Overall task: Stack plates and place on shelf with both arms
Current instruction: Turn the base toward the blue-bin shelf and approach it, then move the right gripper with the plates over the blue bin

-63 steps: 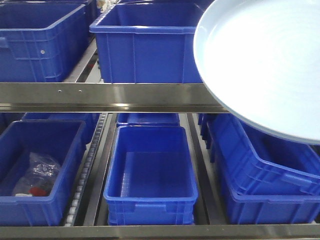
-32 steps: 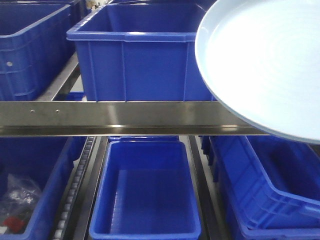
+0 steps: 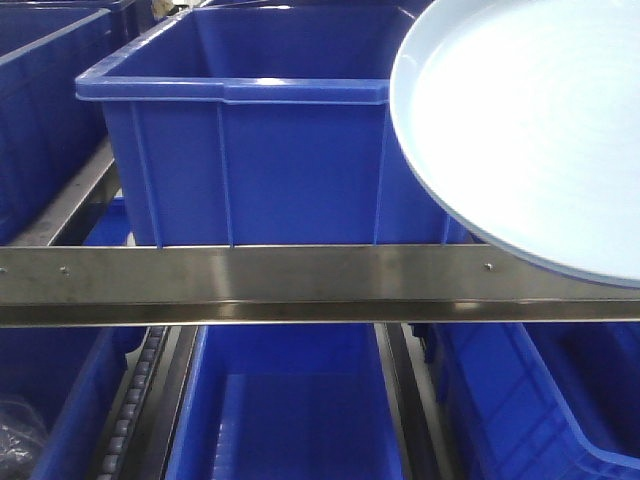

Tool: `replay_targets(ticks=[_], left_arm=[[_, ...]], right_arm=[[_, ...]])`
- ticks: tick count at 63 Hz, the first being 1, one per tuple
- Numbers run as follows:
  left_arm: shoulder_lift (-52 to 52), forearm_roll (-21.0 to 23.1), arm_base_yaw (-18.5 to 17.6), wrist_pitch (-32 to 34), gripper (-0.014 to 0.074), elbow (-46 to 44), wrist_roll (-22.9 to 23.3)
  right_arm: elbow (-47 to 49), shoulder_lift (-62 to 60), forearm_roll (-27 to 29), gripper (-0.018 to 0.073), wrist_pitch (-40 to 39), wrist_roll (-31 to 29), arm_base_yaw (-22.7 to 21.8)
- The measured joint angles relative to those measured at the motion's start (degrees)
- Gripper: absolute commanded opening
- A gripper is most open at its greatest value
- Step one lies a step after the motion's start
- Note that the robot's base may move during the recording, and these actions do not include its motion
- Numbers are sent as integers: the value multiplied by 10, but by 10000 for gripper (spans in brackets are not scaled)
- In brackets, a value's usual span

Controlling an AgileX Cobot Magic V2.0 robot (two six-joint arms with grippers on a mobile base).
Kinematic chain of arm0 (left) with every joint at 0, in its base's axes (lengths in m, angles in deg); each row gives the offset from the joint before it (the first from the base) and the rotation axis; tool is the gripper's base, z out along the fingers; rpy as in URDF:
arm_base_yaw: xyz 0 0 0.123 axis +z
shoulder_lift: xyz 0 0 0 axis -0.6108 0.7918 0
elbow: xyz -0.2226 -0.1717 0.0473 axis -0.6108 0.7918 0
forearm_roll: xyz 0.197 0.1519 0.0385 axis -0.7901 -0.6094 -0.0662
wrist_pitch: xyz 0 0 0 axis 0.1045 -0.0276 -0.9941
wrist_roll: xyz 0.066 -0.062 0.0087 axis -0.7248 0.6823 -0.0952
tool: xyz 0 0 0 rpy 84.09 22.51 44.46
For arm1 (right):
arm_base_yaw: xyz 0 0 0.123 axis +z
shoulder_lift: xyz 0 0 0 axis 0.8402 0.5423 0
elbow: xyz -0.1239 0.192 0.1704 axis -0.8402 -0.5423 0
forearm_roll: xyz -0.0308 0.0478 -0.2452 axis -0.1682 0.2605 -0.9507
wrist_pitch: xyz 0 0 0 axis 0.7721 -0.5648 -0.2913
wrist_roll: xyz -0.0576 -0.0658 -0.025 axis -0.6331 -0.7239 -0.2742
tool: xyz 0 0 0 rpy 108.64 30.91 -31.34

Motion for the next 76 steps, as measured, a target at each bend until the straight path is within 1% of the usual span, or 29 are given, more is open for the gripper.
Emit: replay_targets(ticks=[76], left_arm=[[0, 0, 0, 0, 90, 0, 0]], right_arm=[[0, 0, 0, 48, 0, 0, 0]])
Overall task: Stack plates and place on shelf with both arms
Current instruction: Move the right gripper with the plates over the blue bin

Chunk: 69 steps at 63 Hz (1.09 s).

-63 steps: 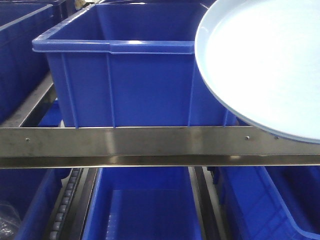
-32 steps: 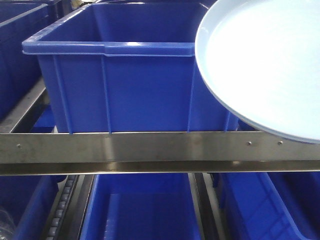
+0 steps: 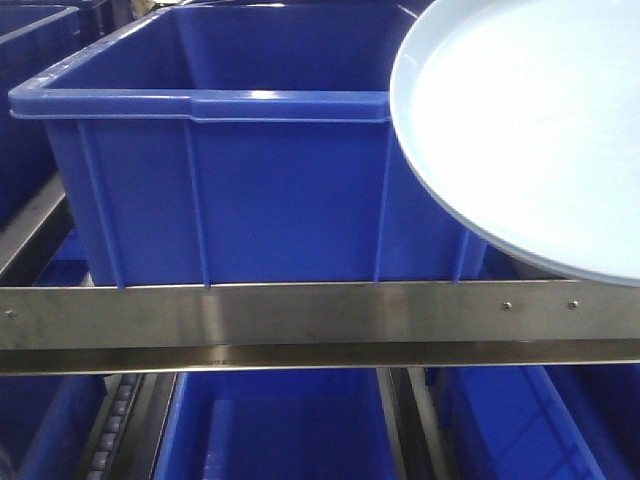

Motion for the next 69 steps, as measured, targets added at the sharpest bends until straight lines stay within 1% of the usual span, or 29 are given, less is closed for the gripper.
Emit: replay_targets(ticks=[37, 60, 69], left_arm=[[0, 0, 0, 0, 90, 0, 0], [0, 0, 0, 0, 90, 0, 0], [0, 0, 0, 0, 90, 0, 0]], right_arm=[[0, 0, 0, 48, 0, 0, 0], [0, 3, 2, 48, -53, 0, 0], [12, 42, 2, 48, -77, 0, 0]])
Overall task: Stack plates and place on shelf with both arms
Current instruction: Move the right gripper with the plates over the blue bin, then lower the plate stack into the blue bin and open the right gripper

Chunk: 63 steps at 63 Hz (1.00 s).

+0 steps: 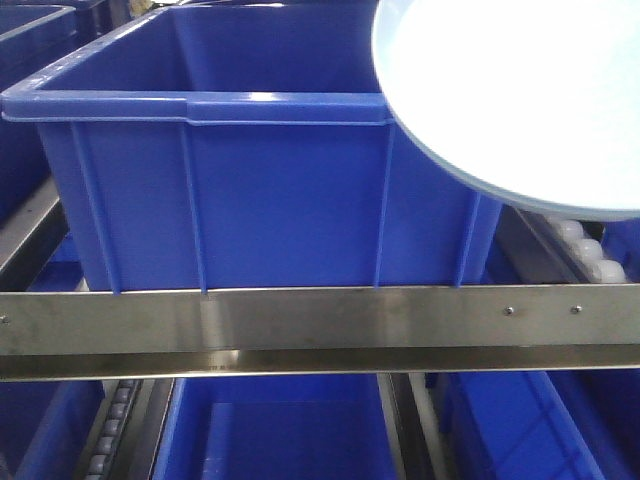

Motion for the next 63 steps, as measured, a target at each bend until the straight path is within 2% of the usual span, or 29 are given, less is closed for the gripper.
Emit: replay_targets(ticks=[14, 38, 42, 46, 50, 54, 57, 63], left_arm=[[0, 0, 0, 0, 90, 0, 0], [0, 0, 0, 0, 90, 0, 0], [0, 0, 0, 0, 90, 0, 0], [0, 0, 0, 0, 90, 0, 0], [0, 0, 0, 0, 90, 0, 0], [0, 0, 0, 0, 90, 0, 0], [0, 0, 0, 0, 90, 0, 0], [0, 0, 0, 0, 90, 0, 0]], right_arm=[[93, 123, 0, 48, -39, 0, 1], [320, 384, 2, 69, -94, 0, 42], [349, 417, 2, 134, -95, 0, 44], [379, 451, 2, 247, -95, 0, 44], [406, 480, 5, 425, -95, 0, 44], [429, 503, 6, 557, -97, 0, 44], [445, 520, 6, 596, -97, 0, 44], [453, 529, 7, 590, -90, 0, 44]])
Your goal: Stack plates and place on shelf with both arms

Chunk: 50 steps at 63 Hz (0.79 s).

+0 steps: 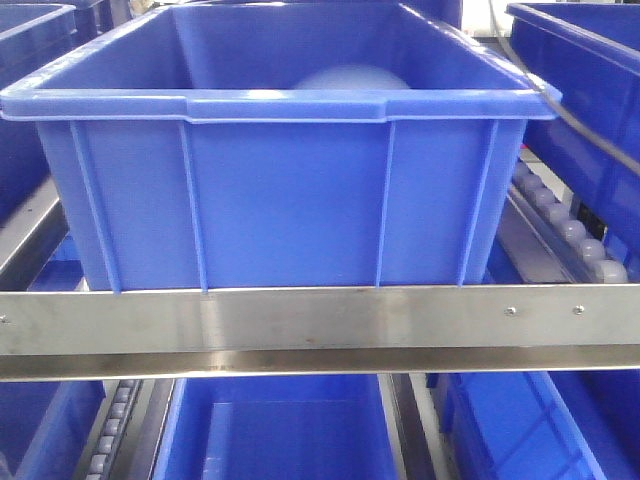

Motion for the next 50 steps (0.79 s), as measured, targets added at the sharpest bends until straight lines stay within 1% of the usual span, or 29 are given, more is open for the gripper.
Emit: replay_targets(ticks=[9, 12, 14, 19, 24, 25, 26, 27, 30, 36, 44, 50], left_arm=[[0, 0, 0, 0, 90, 0, 0], [0, 0, 0, 0, 90, 0, 0], [0, 0, 0, 0, 90, 0, 0], [0, 0, 0, 0, 90, 0, 0], [0, 0, 0, 0, 90, 0, 0], [0, 0, 0, 0, 90, 0, 0], [0, 0, 0, 0, 90, 0, 0], [0, 0, 0, 0, 90, 0, 0], [0, 0, 0, 0, 90, 0, 0], [0, 0, 0, 0, 90, 0, 0], [0, 0, 0, 0, 90, 0, 0], [0, 0, 0, 0, 90, 0, 0]], right_arm=[[0, -22, 0, 584, 33, 0, 0], [-9, -44, 0, 554, 36, 0, 0], [-20, -64, 0, 517, 34, 0, 0], [-60, -124, 0, 377, 12, 0, 0], [-126, -203, 0, 147, -29, 0, 0], [-138, -215, 0, 88, -38, 0, 0], [-157, -235, 0, 49, -45, 0, 0], [-170, -247, 0, 36, -52, 0, 0], [-223, -300, 0, 75, -70, 0, 0], [-326, -395, 0, 48, -97, 0, -1], [-446, -503, 0, 48, -104, 0, -27], [-513, -565, 0, 48, -104, 0, -42]])
